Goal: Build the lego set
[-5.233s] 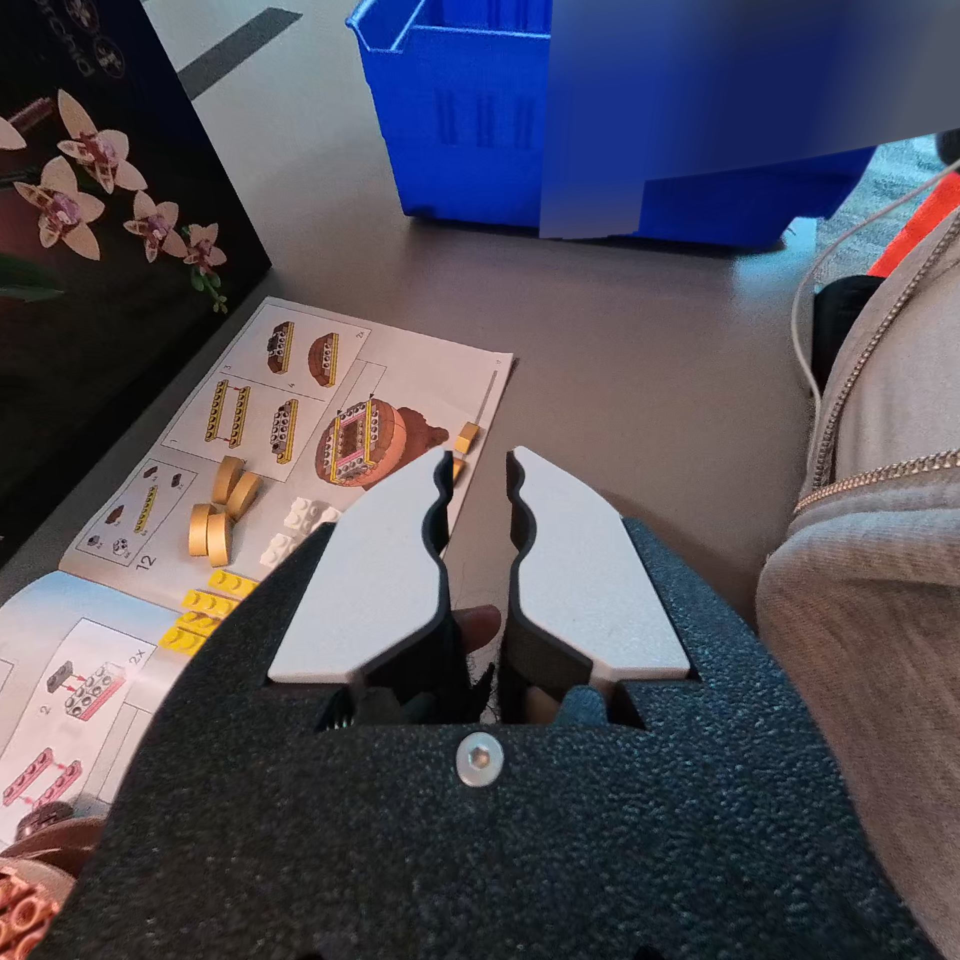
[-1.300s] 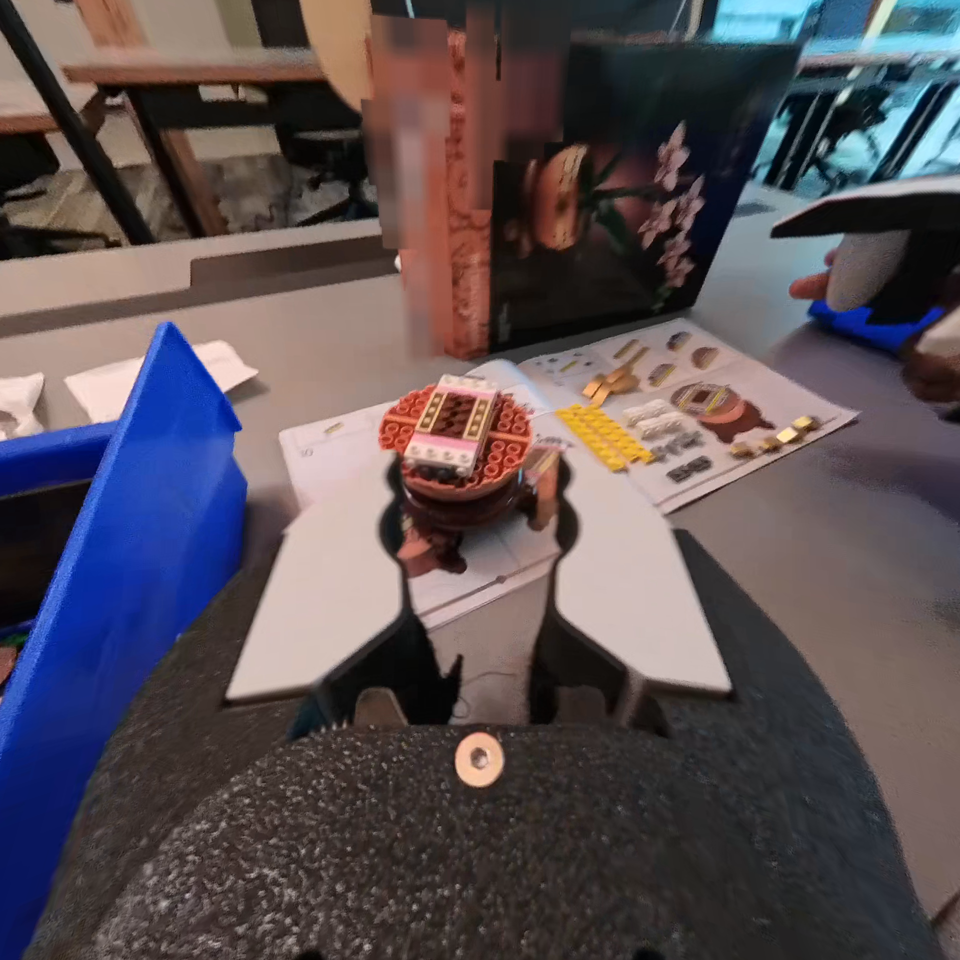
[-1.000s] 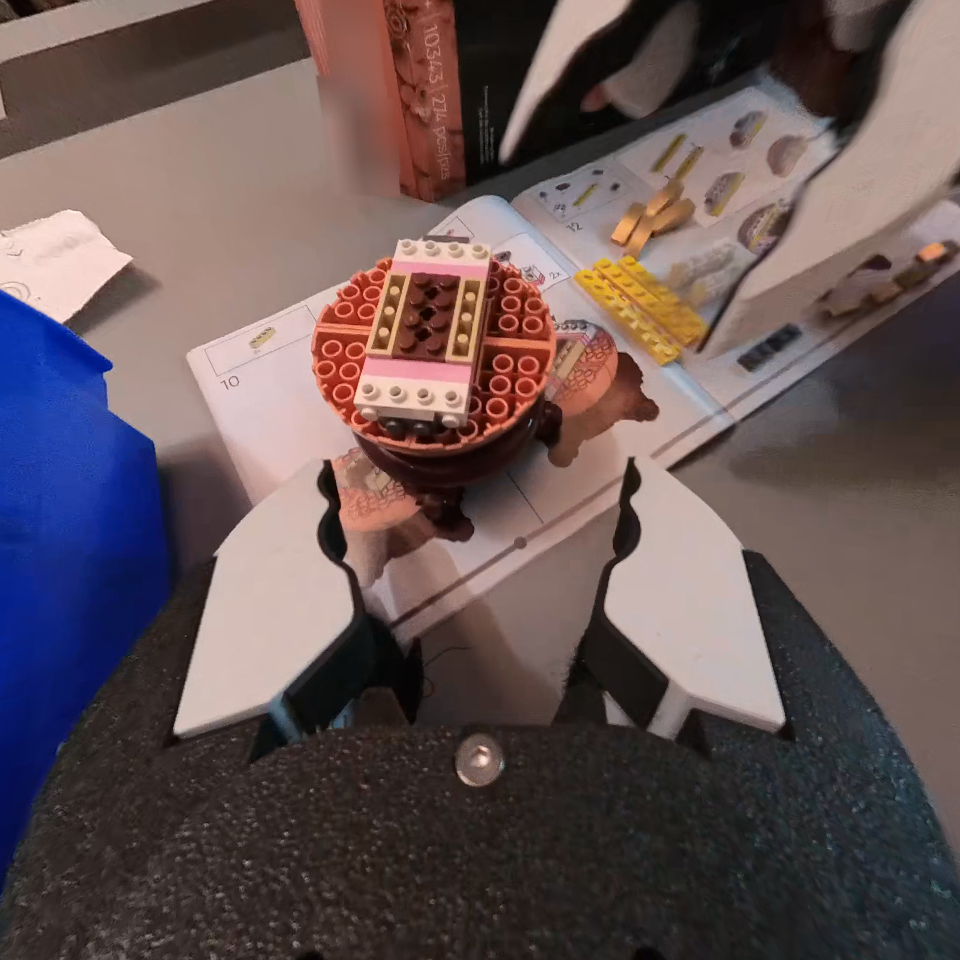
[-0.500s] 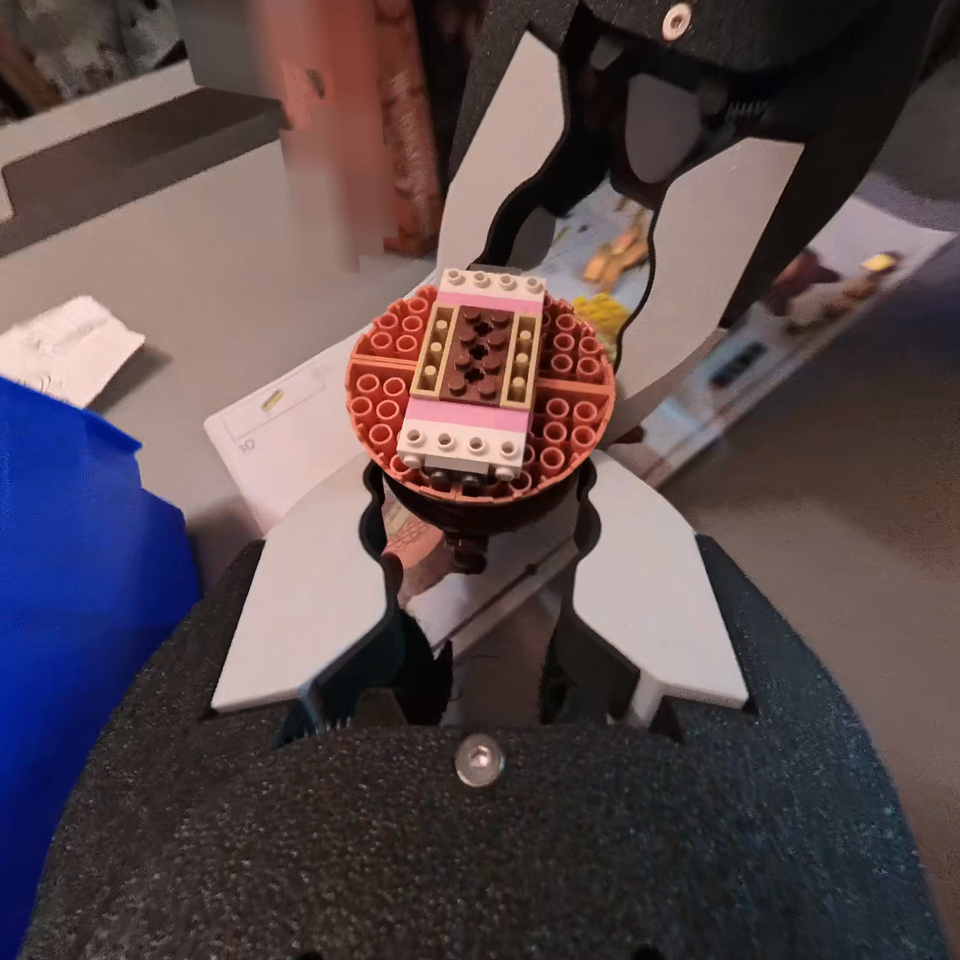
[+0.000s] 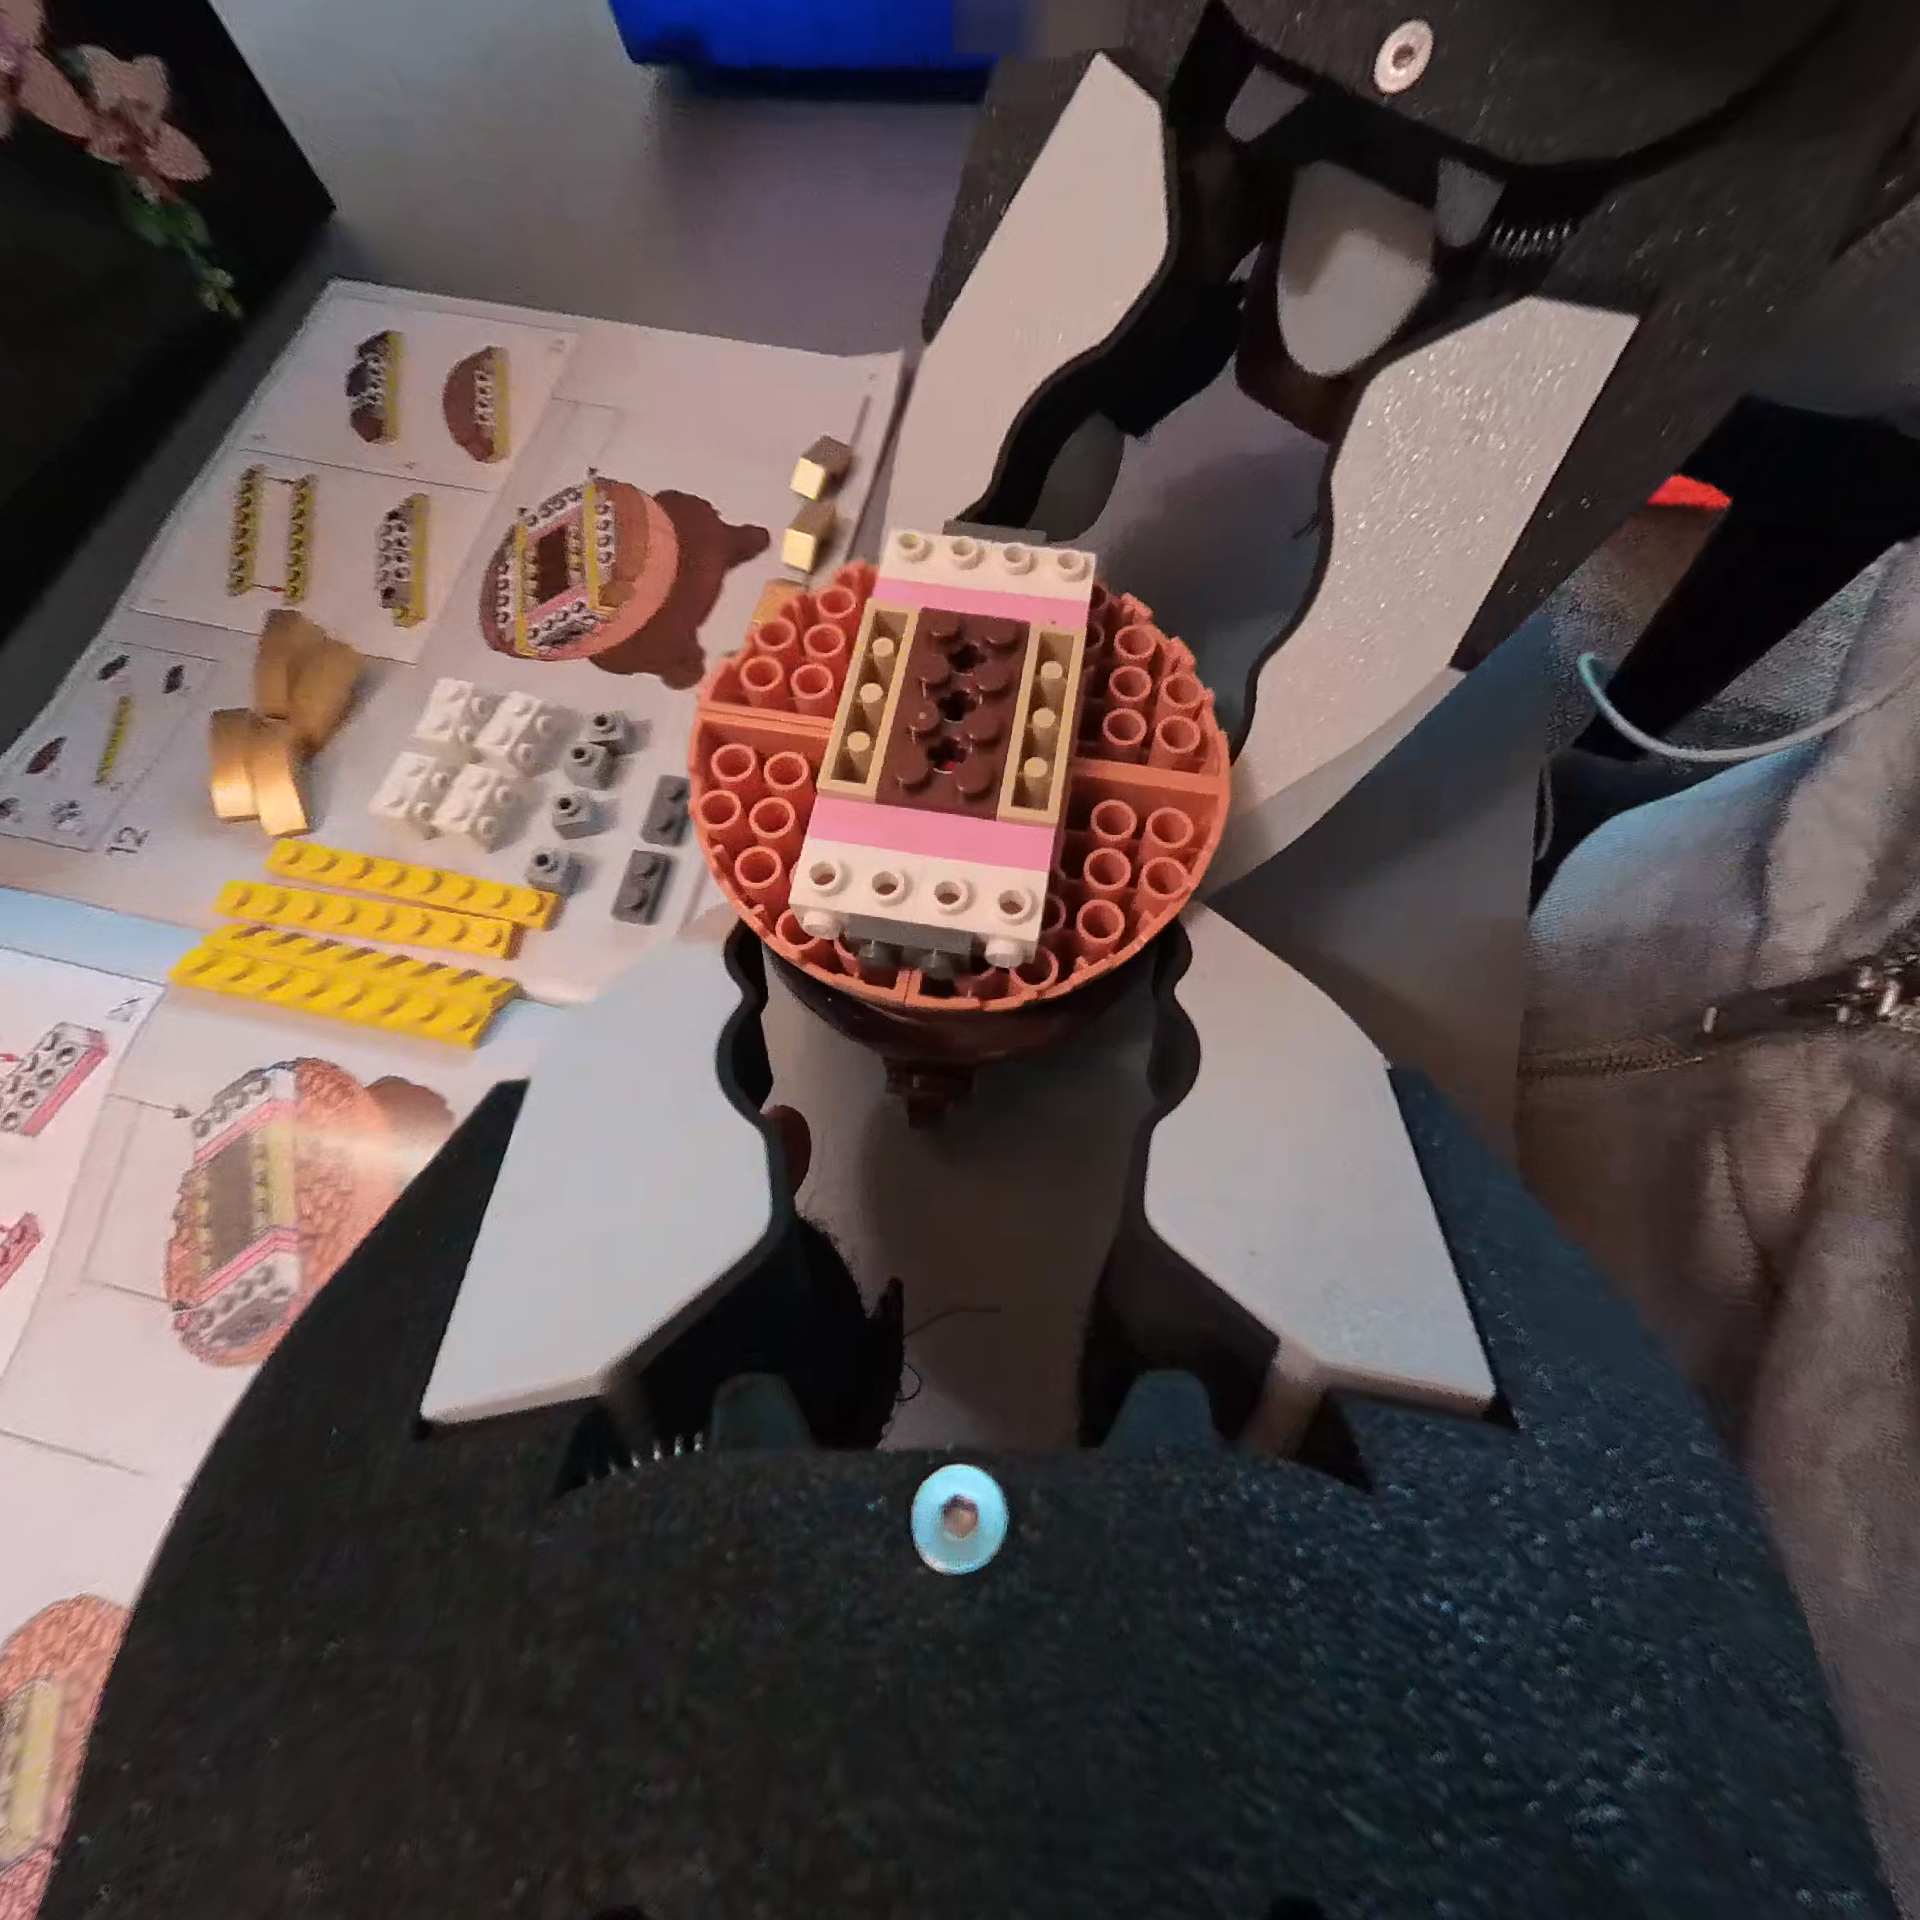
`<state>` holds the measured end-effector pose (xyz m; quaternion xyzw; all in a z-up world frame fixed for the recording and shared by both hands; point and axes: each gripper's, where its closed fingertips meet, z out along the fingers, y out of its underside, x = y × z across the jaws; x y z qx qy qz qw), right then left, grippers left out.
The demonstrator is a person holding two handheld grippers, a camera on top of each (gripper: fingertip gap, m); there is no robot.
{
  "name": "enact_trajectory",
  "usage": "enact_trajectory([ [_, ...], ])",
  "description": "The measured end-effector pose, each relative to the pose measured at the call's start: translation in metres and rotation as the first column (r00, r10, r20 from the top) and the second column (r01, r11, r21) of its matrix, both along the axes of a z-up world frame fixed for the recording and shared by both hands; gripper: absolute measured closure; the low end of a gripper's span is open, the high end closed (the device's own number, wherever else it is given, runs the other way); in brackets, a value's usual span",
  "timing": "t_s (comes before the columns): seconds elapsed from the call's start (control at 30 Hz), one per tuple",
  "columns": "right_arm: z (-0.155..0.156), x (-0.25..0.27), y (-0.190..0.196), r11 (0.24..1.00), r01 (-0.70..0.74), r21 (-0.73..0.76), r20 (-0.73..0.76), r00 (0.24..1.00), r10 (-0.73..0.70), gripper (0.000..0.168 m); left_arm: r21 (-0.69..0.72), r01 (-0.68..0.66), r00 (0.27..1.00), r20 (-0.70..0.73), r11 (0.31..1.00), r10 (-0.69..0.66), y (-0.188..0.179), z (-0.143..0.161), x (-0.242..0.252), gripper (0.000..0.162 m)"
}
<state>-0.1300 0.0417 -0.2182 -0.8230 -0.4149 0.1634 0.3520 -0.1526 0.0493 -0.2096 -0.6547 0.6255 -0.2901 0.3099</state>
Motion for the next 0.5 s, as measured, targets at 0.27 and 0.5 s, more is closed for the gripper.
enact_trajectory([
  [0.27, -0.0035, 0.0044, -0.0051, 0.999, 0.013, 0.039, 0.000, 1.000, -0.013, 0.100, 0.032, -0.026, 0.999, -0.024, 0.999, 0.027, -0.0055, -0.0071, 0.0054, 0.090],
  [0.5, -0.0034, 0.0048, -0.0074, 0.997, 0.074, 0.016, -0.018, 0.997, -0.073, 0.097, 0.005, -0.028, 1.000, -0.004, 1.000, 0.028, -0.0041, -0.0090, 0.0073, 0.087],
])
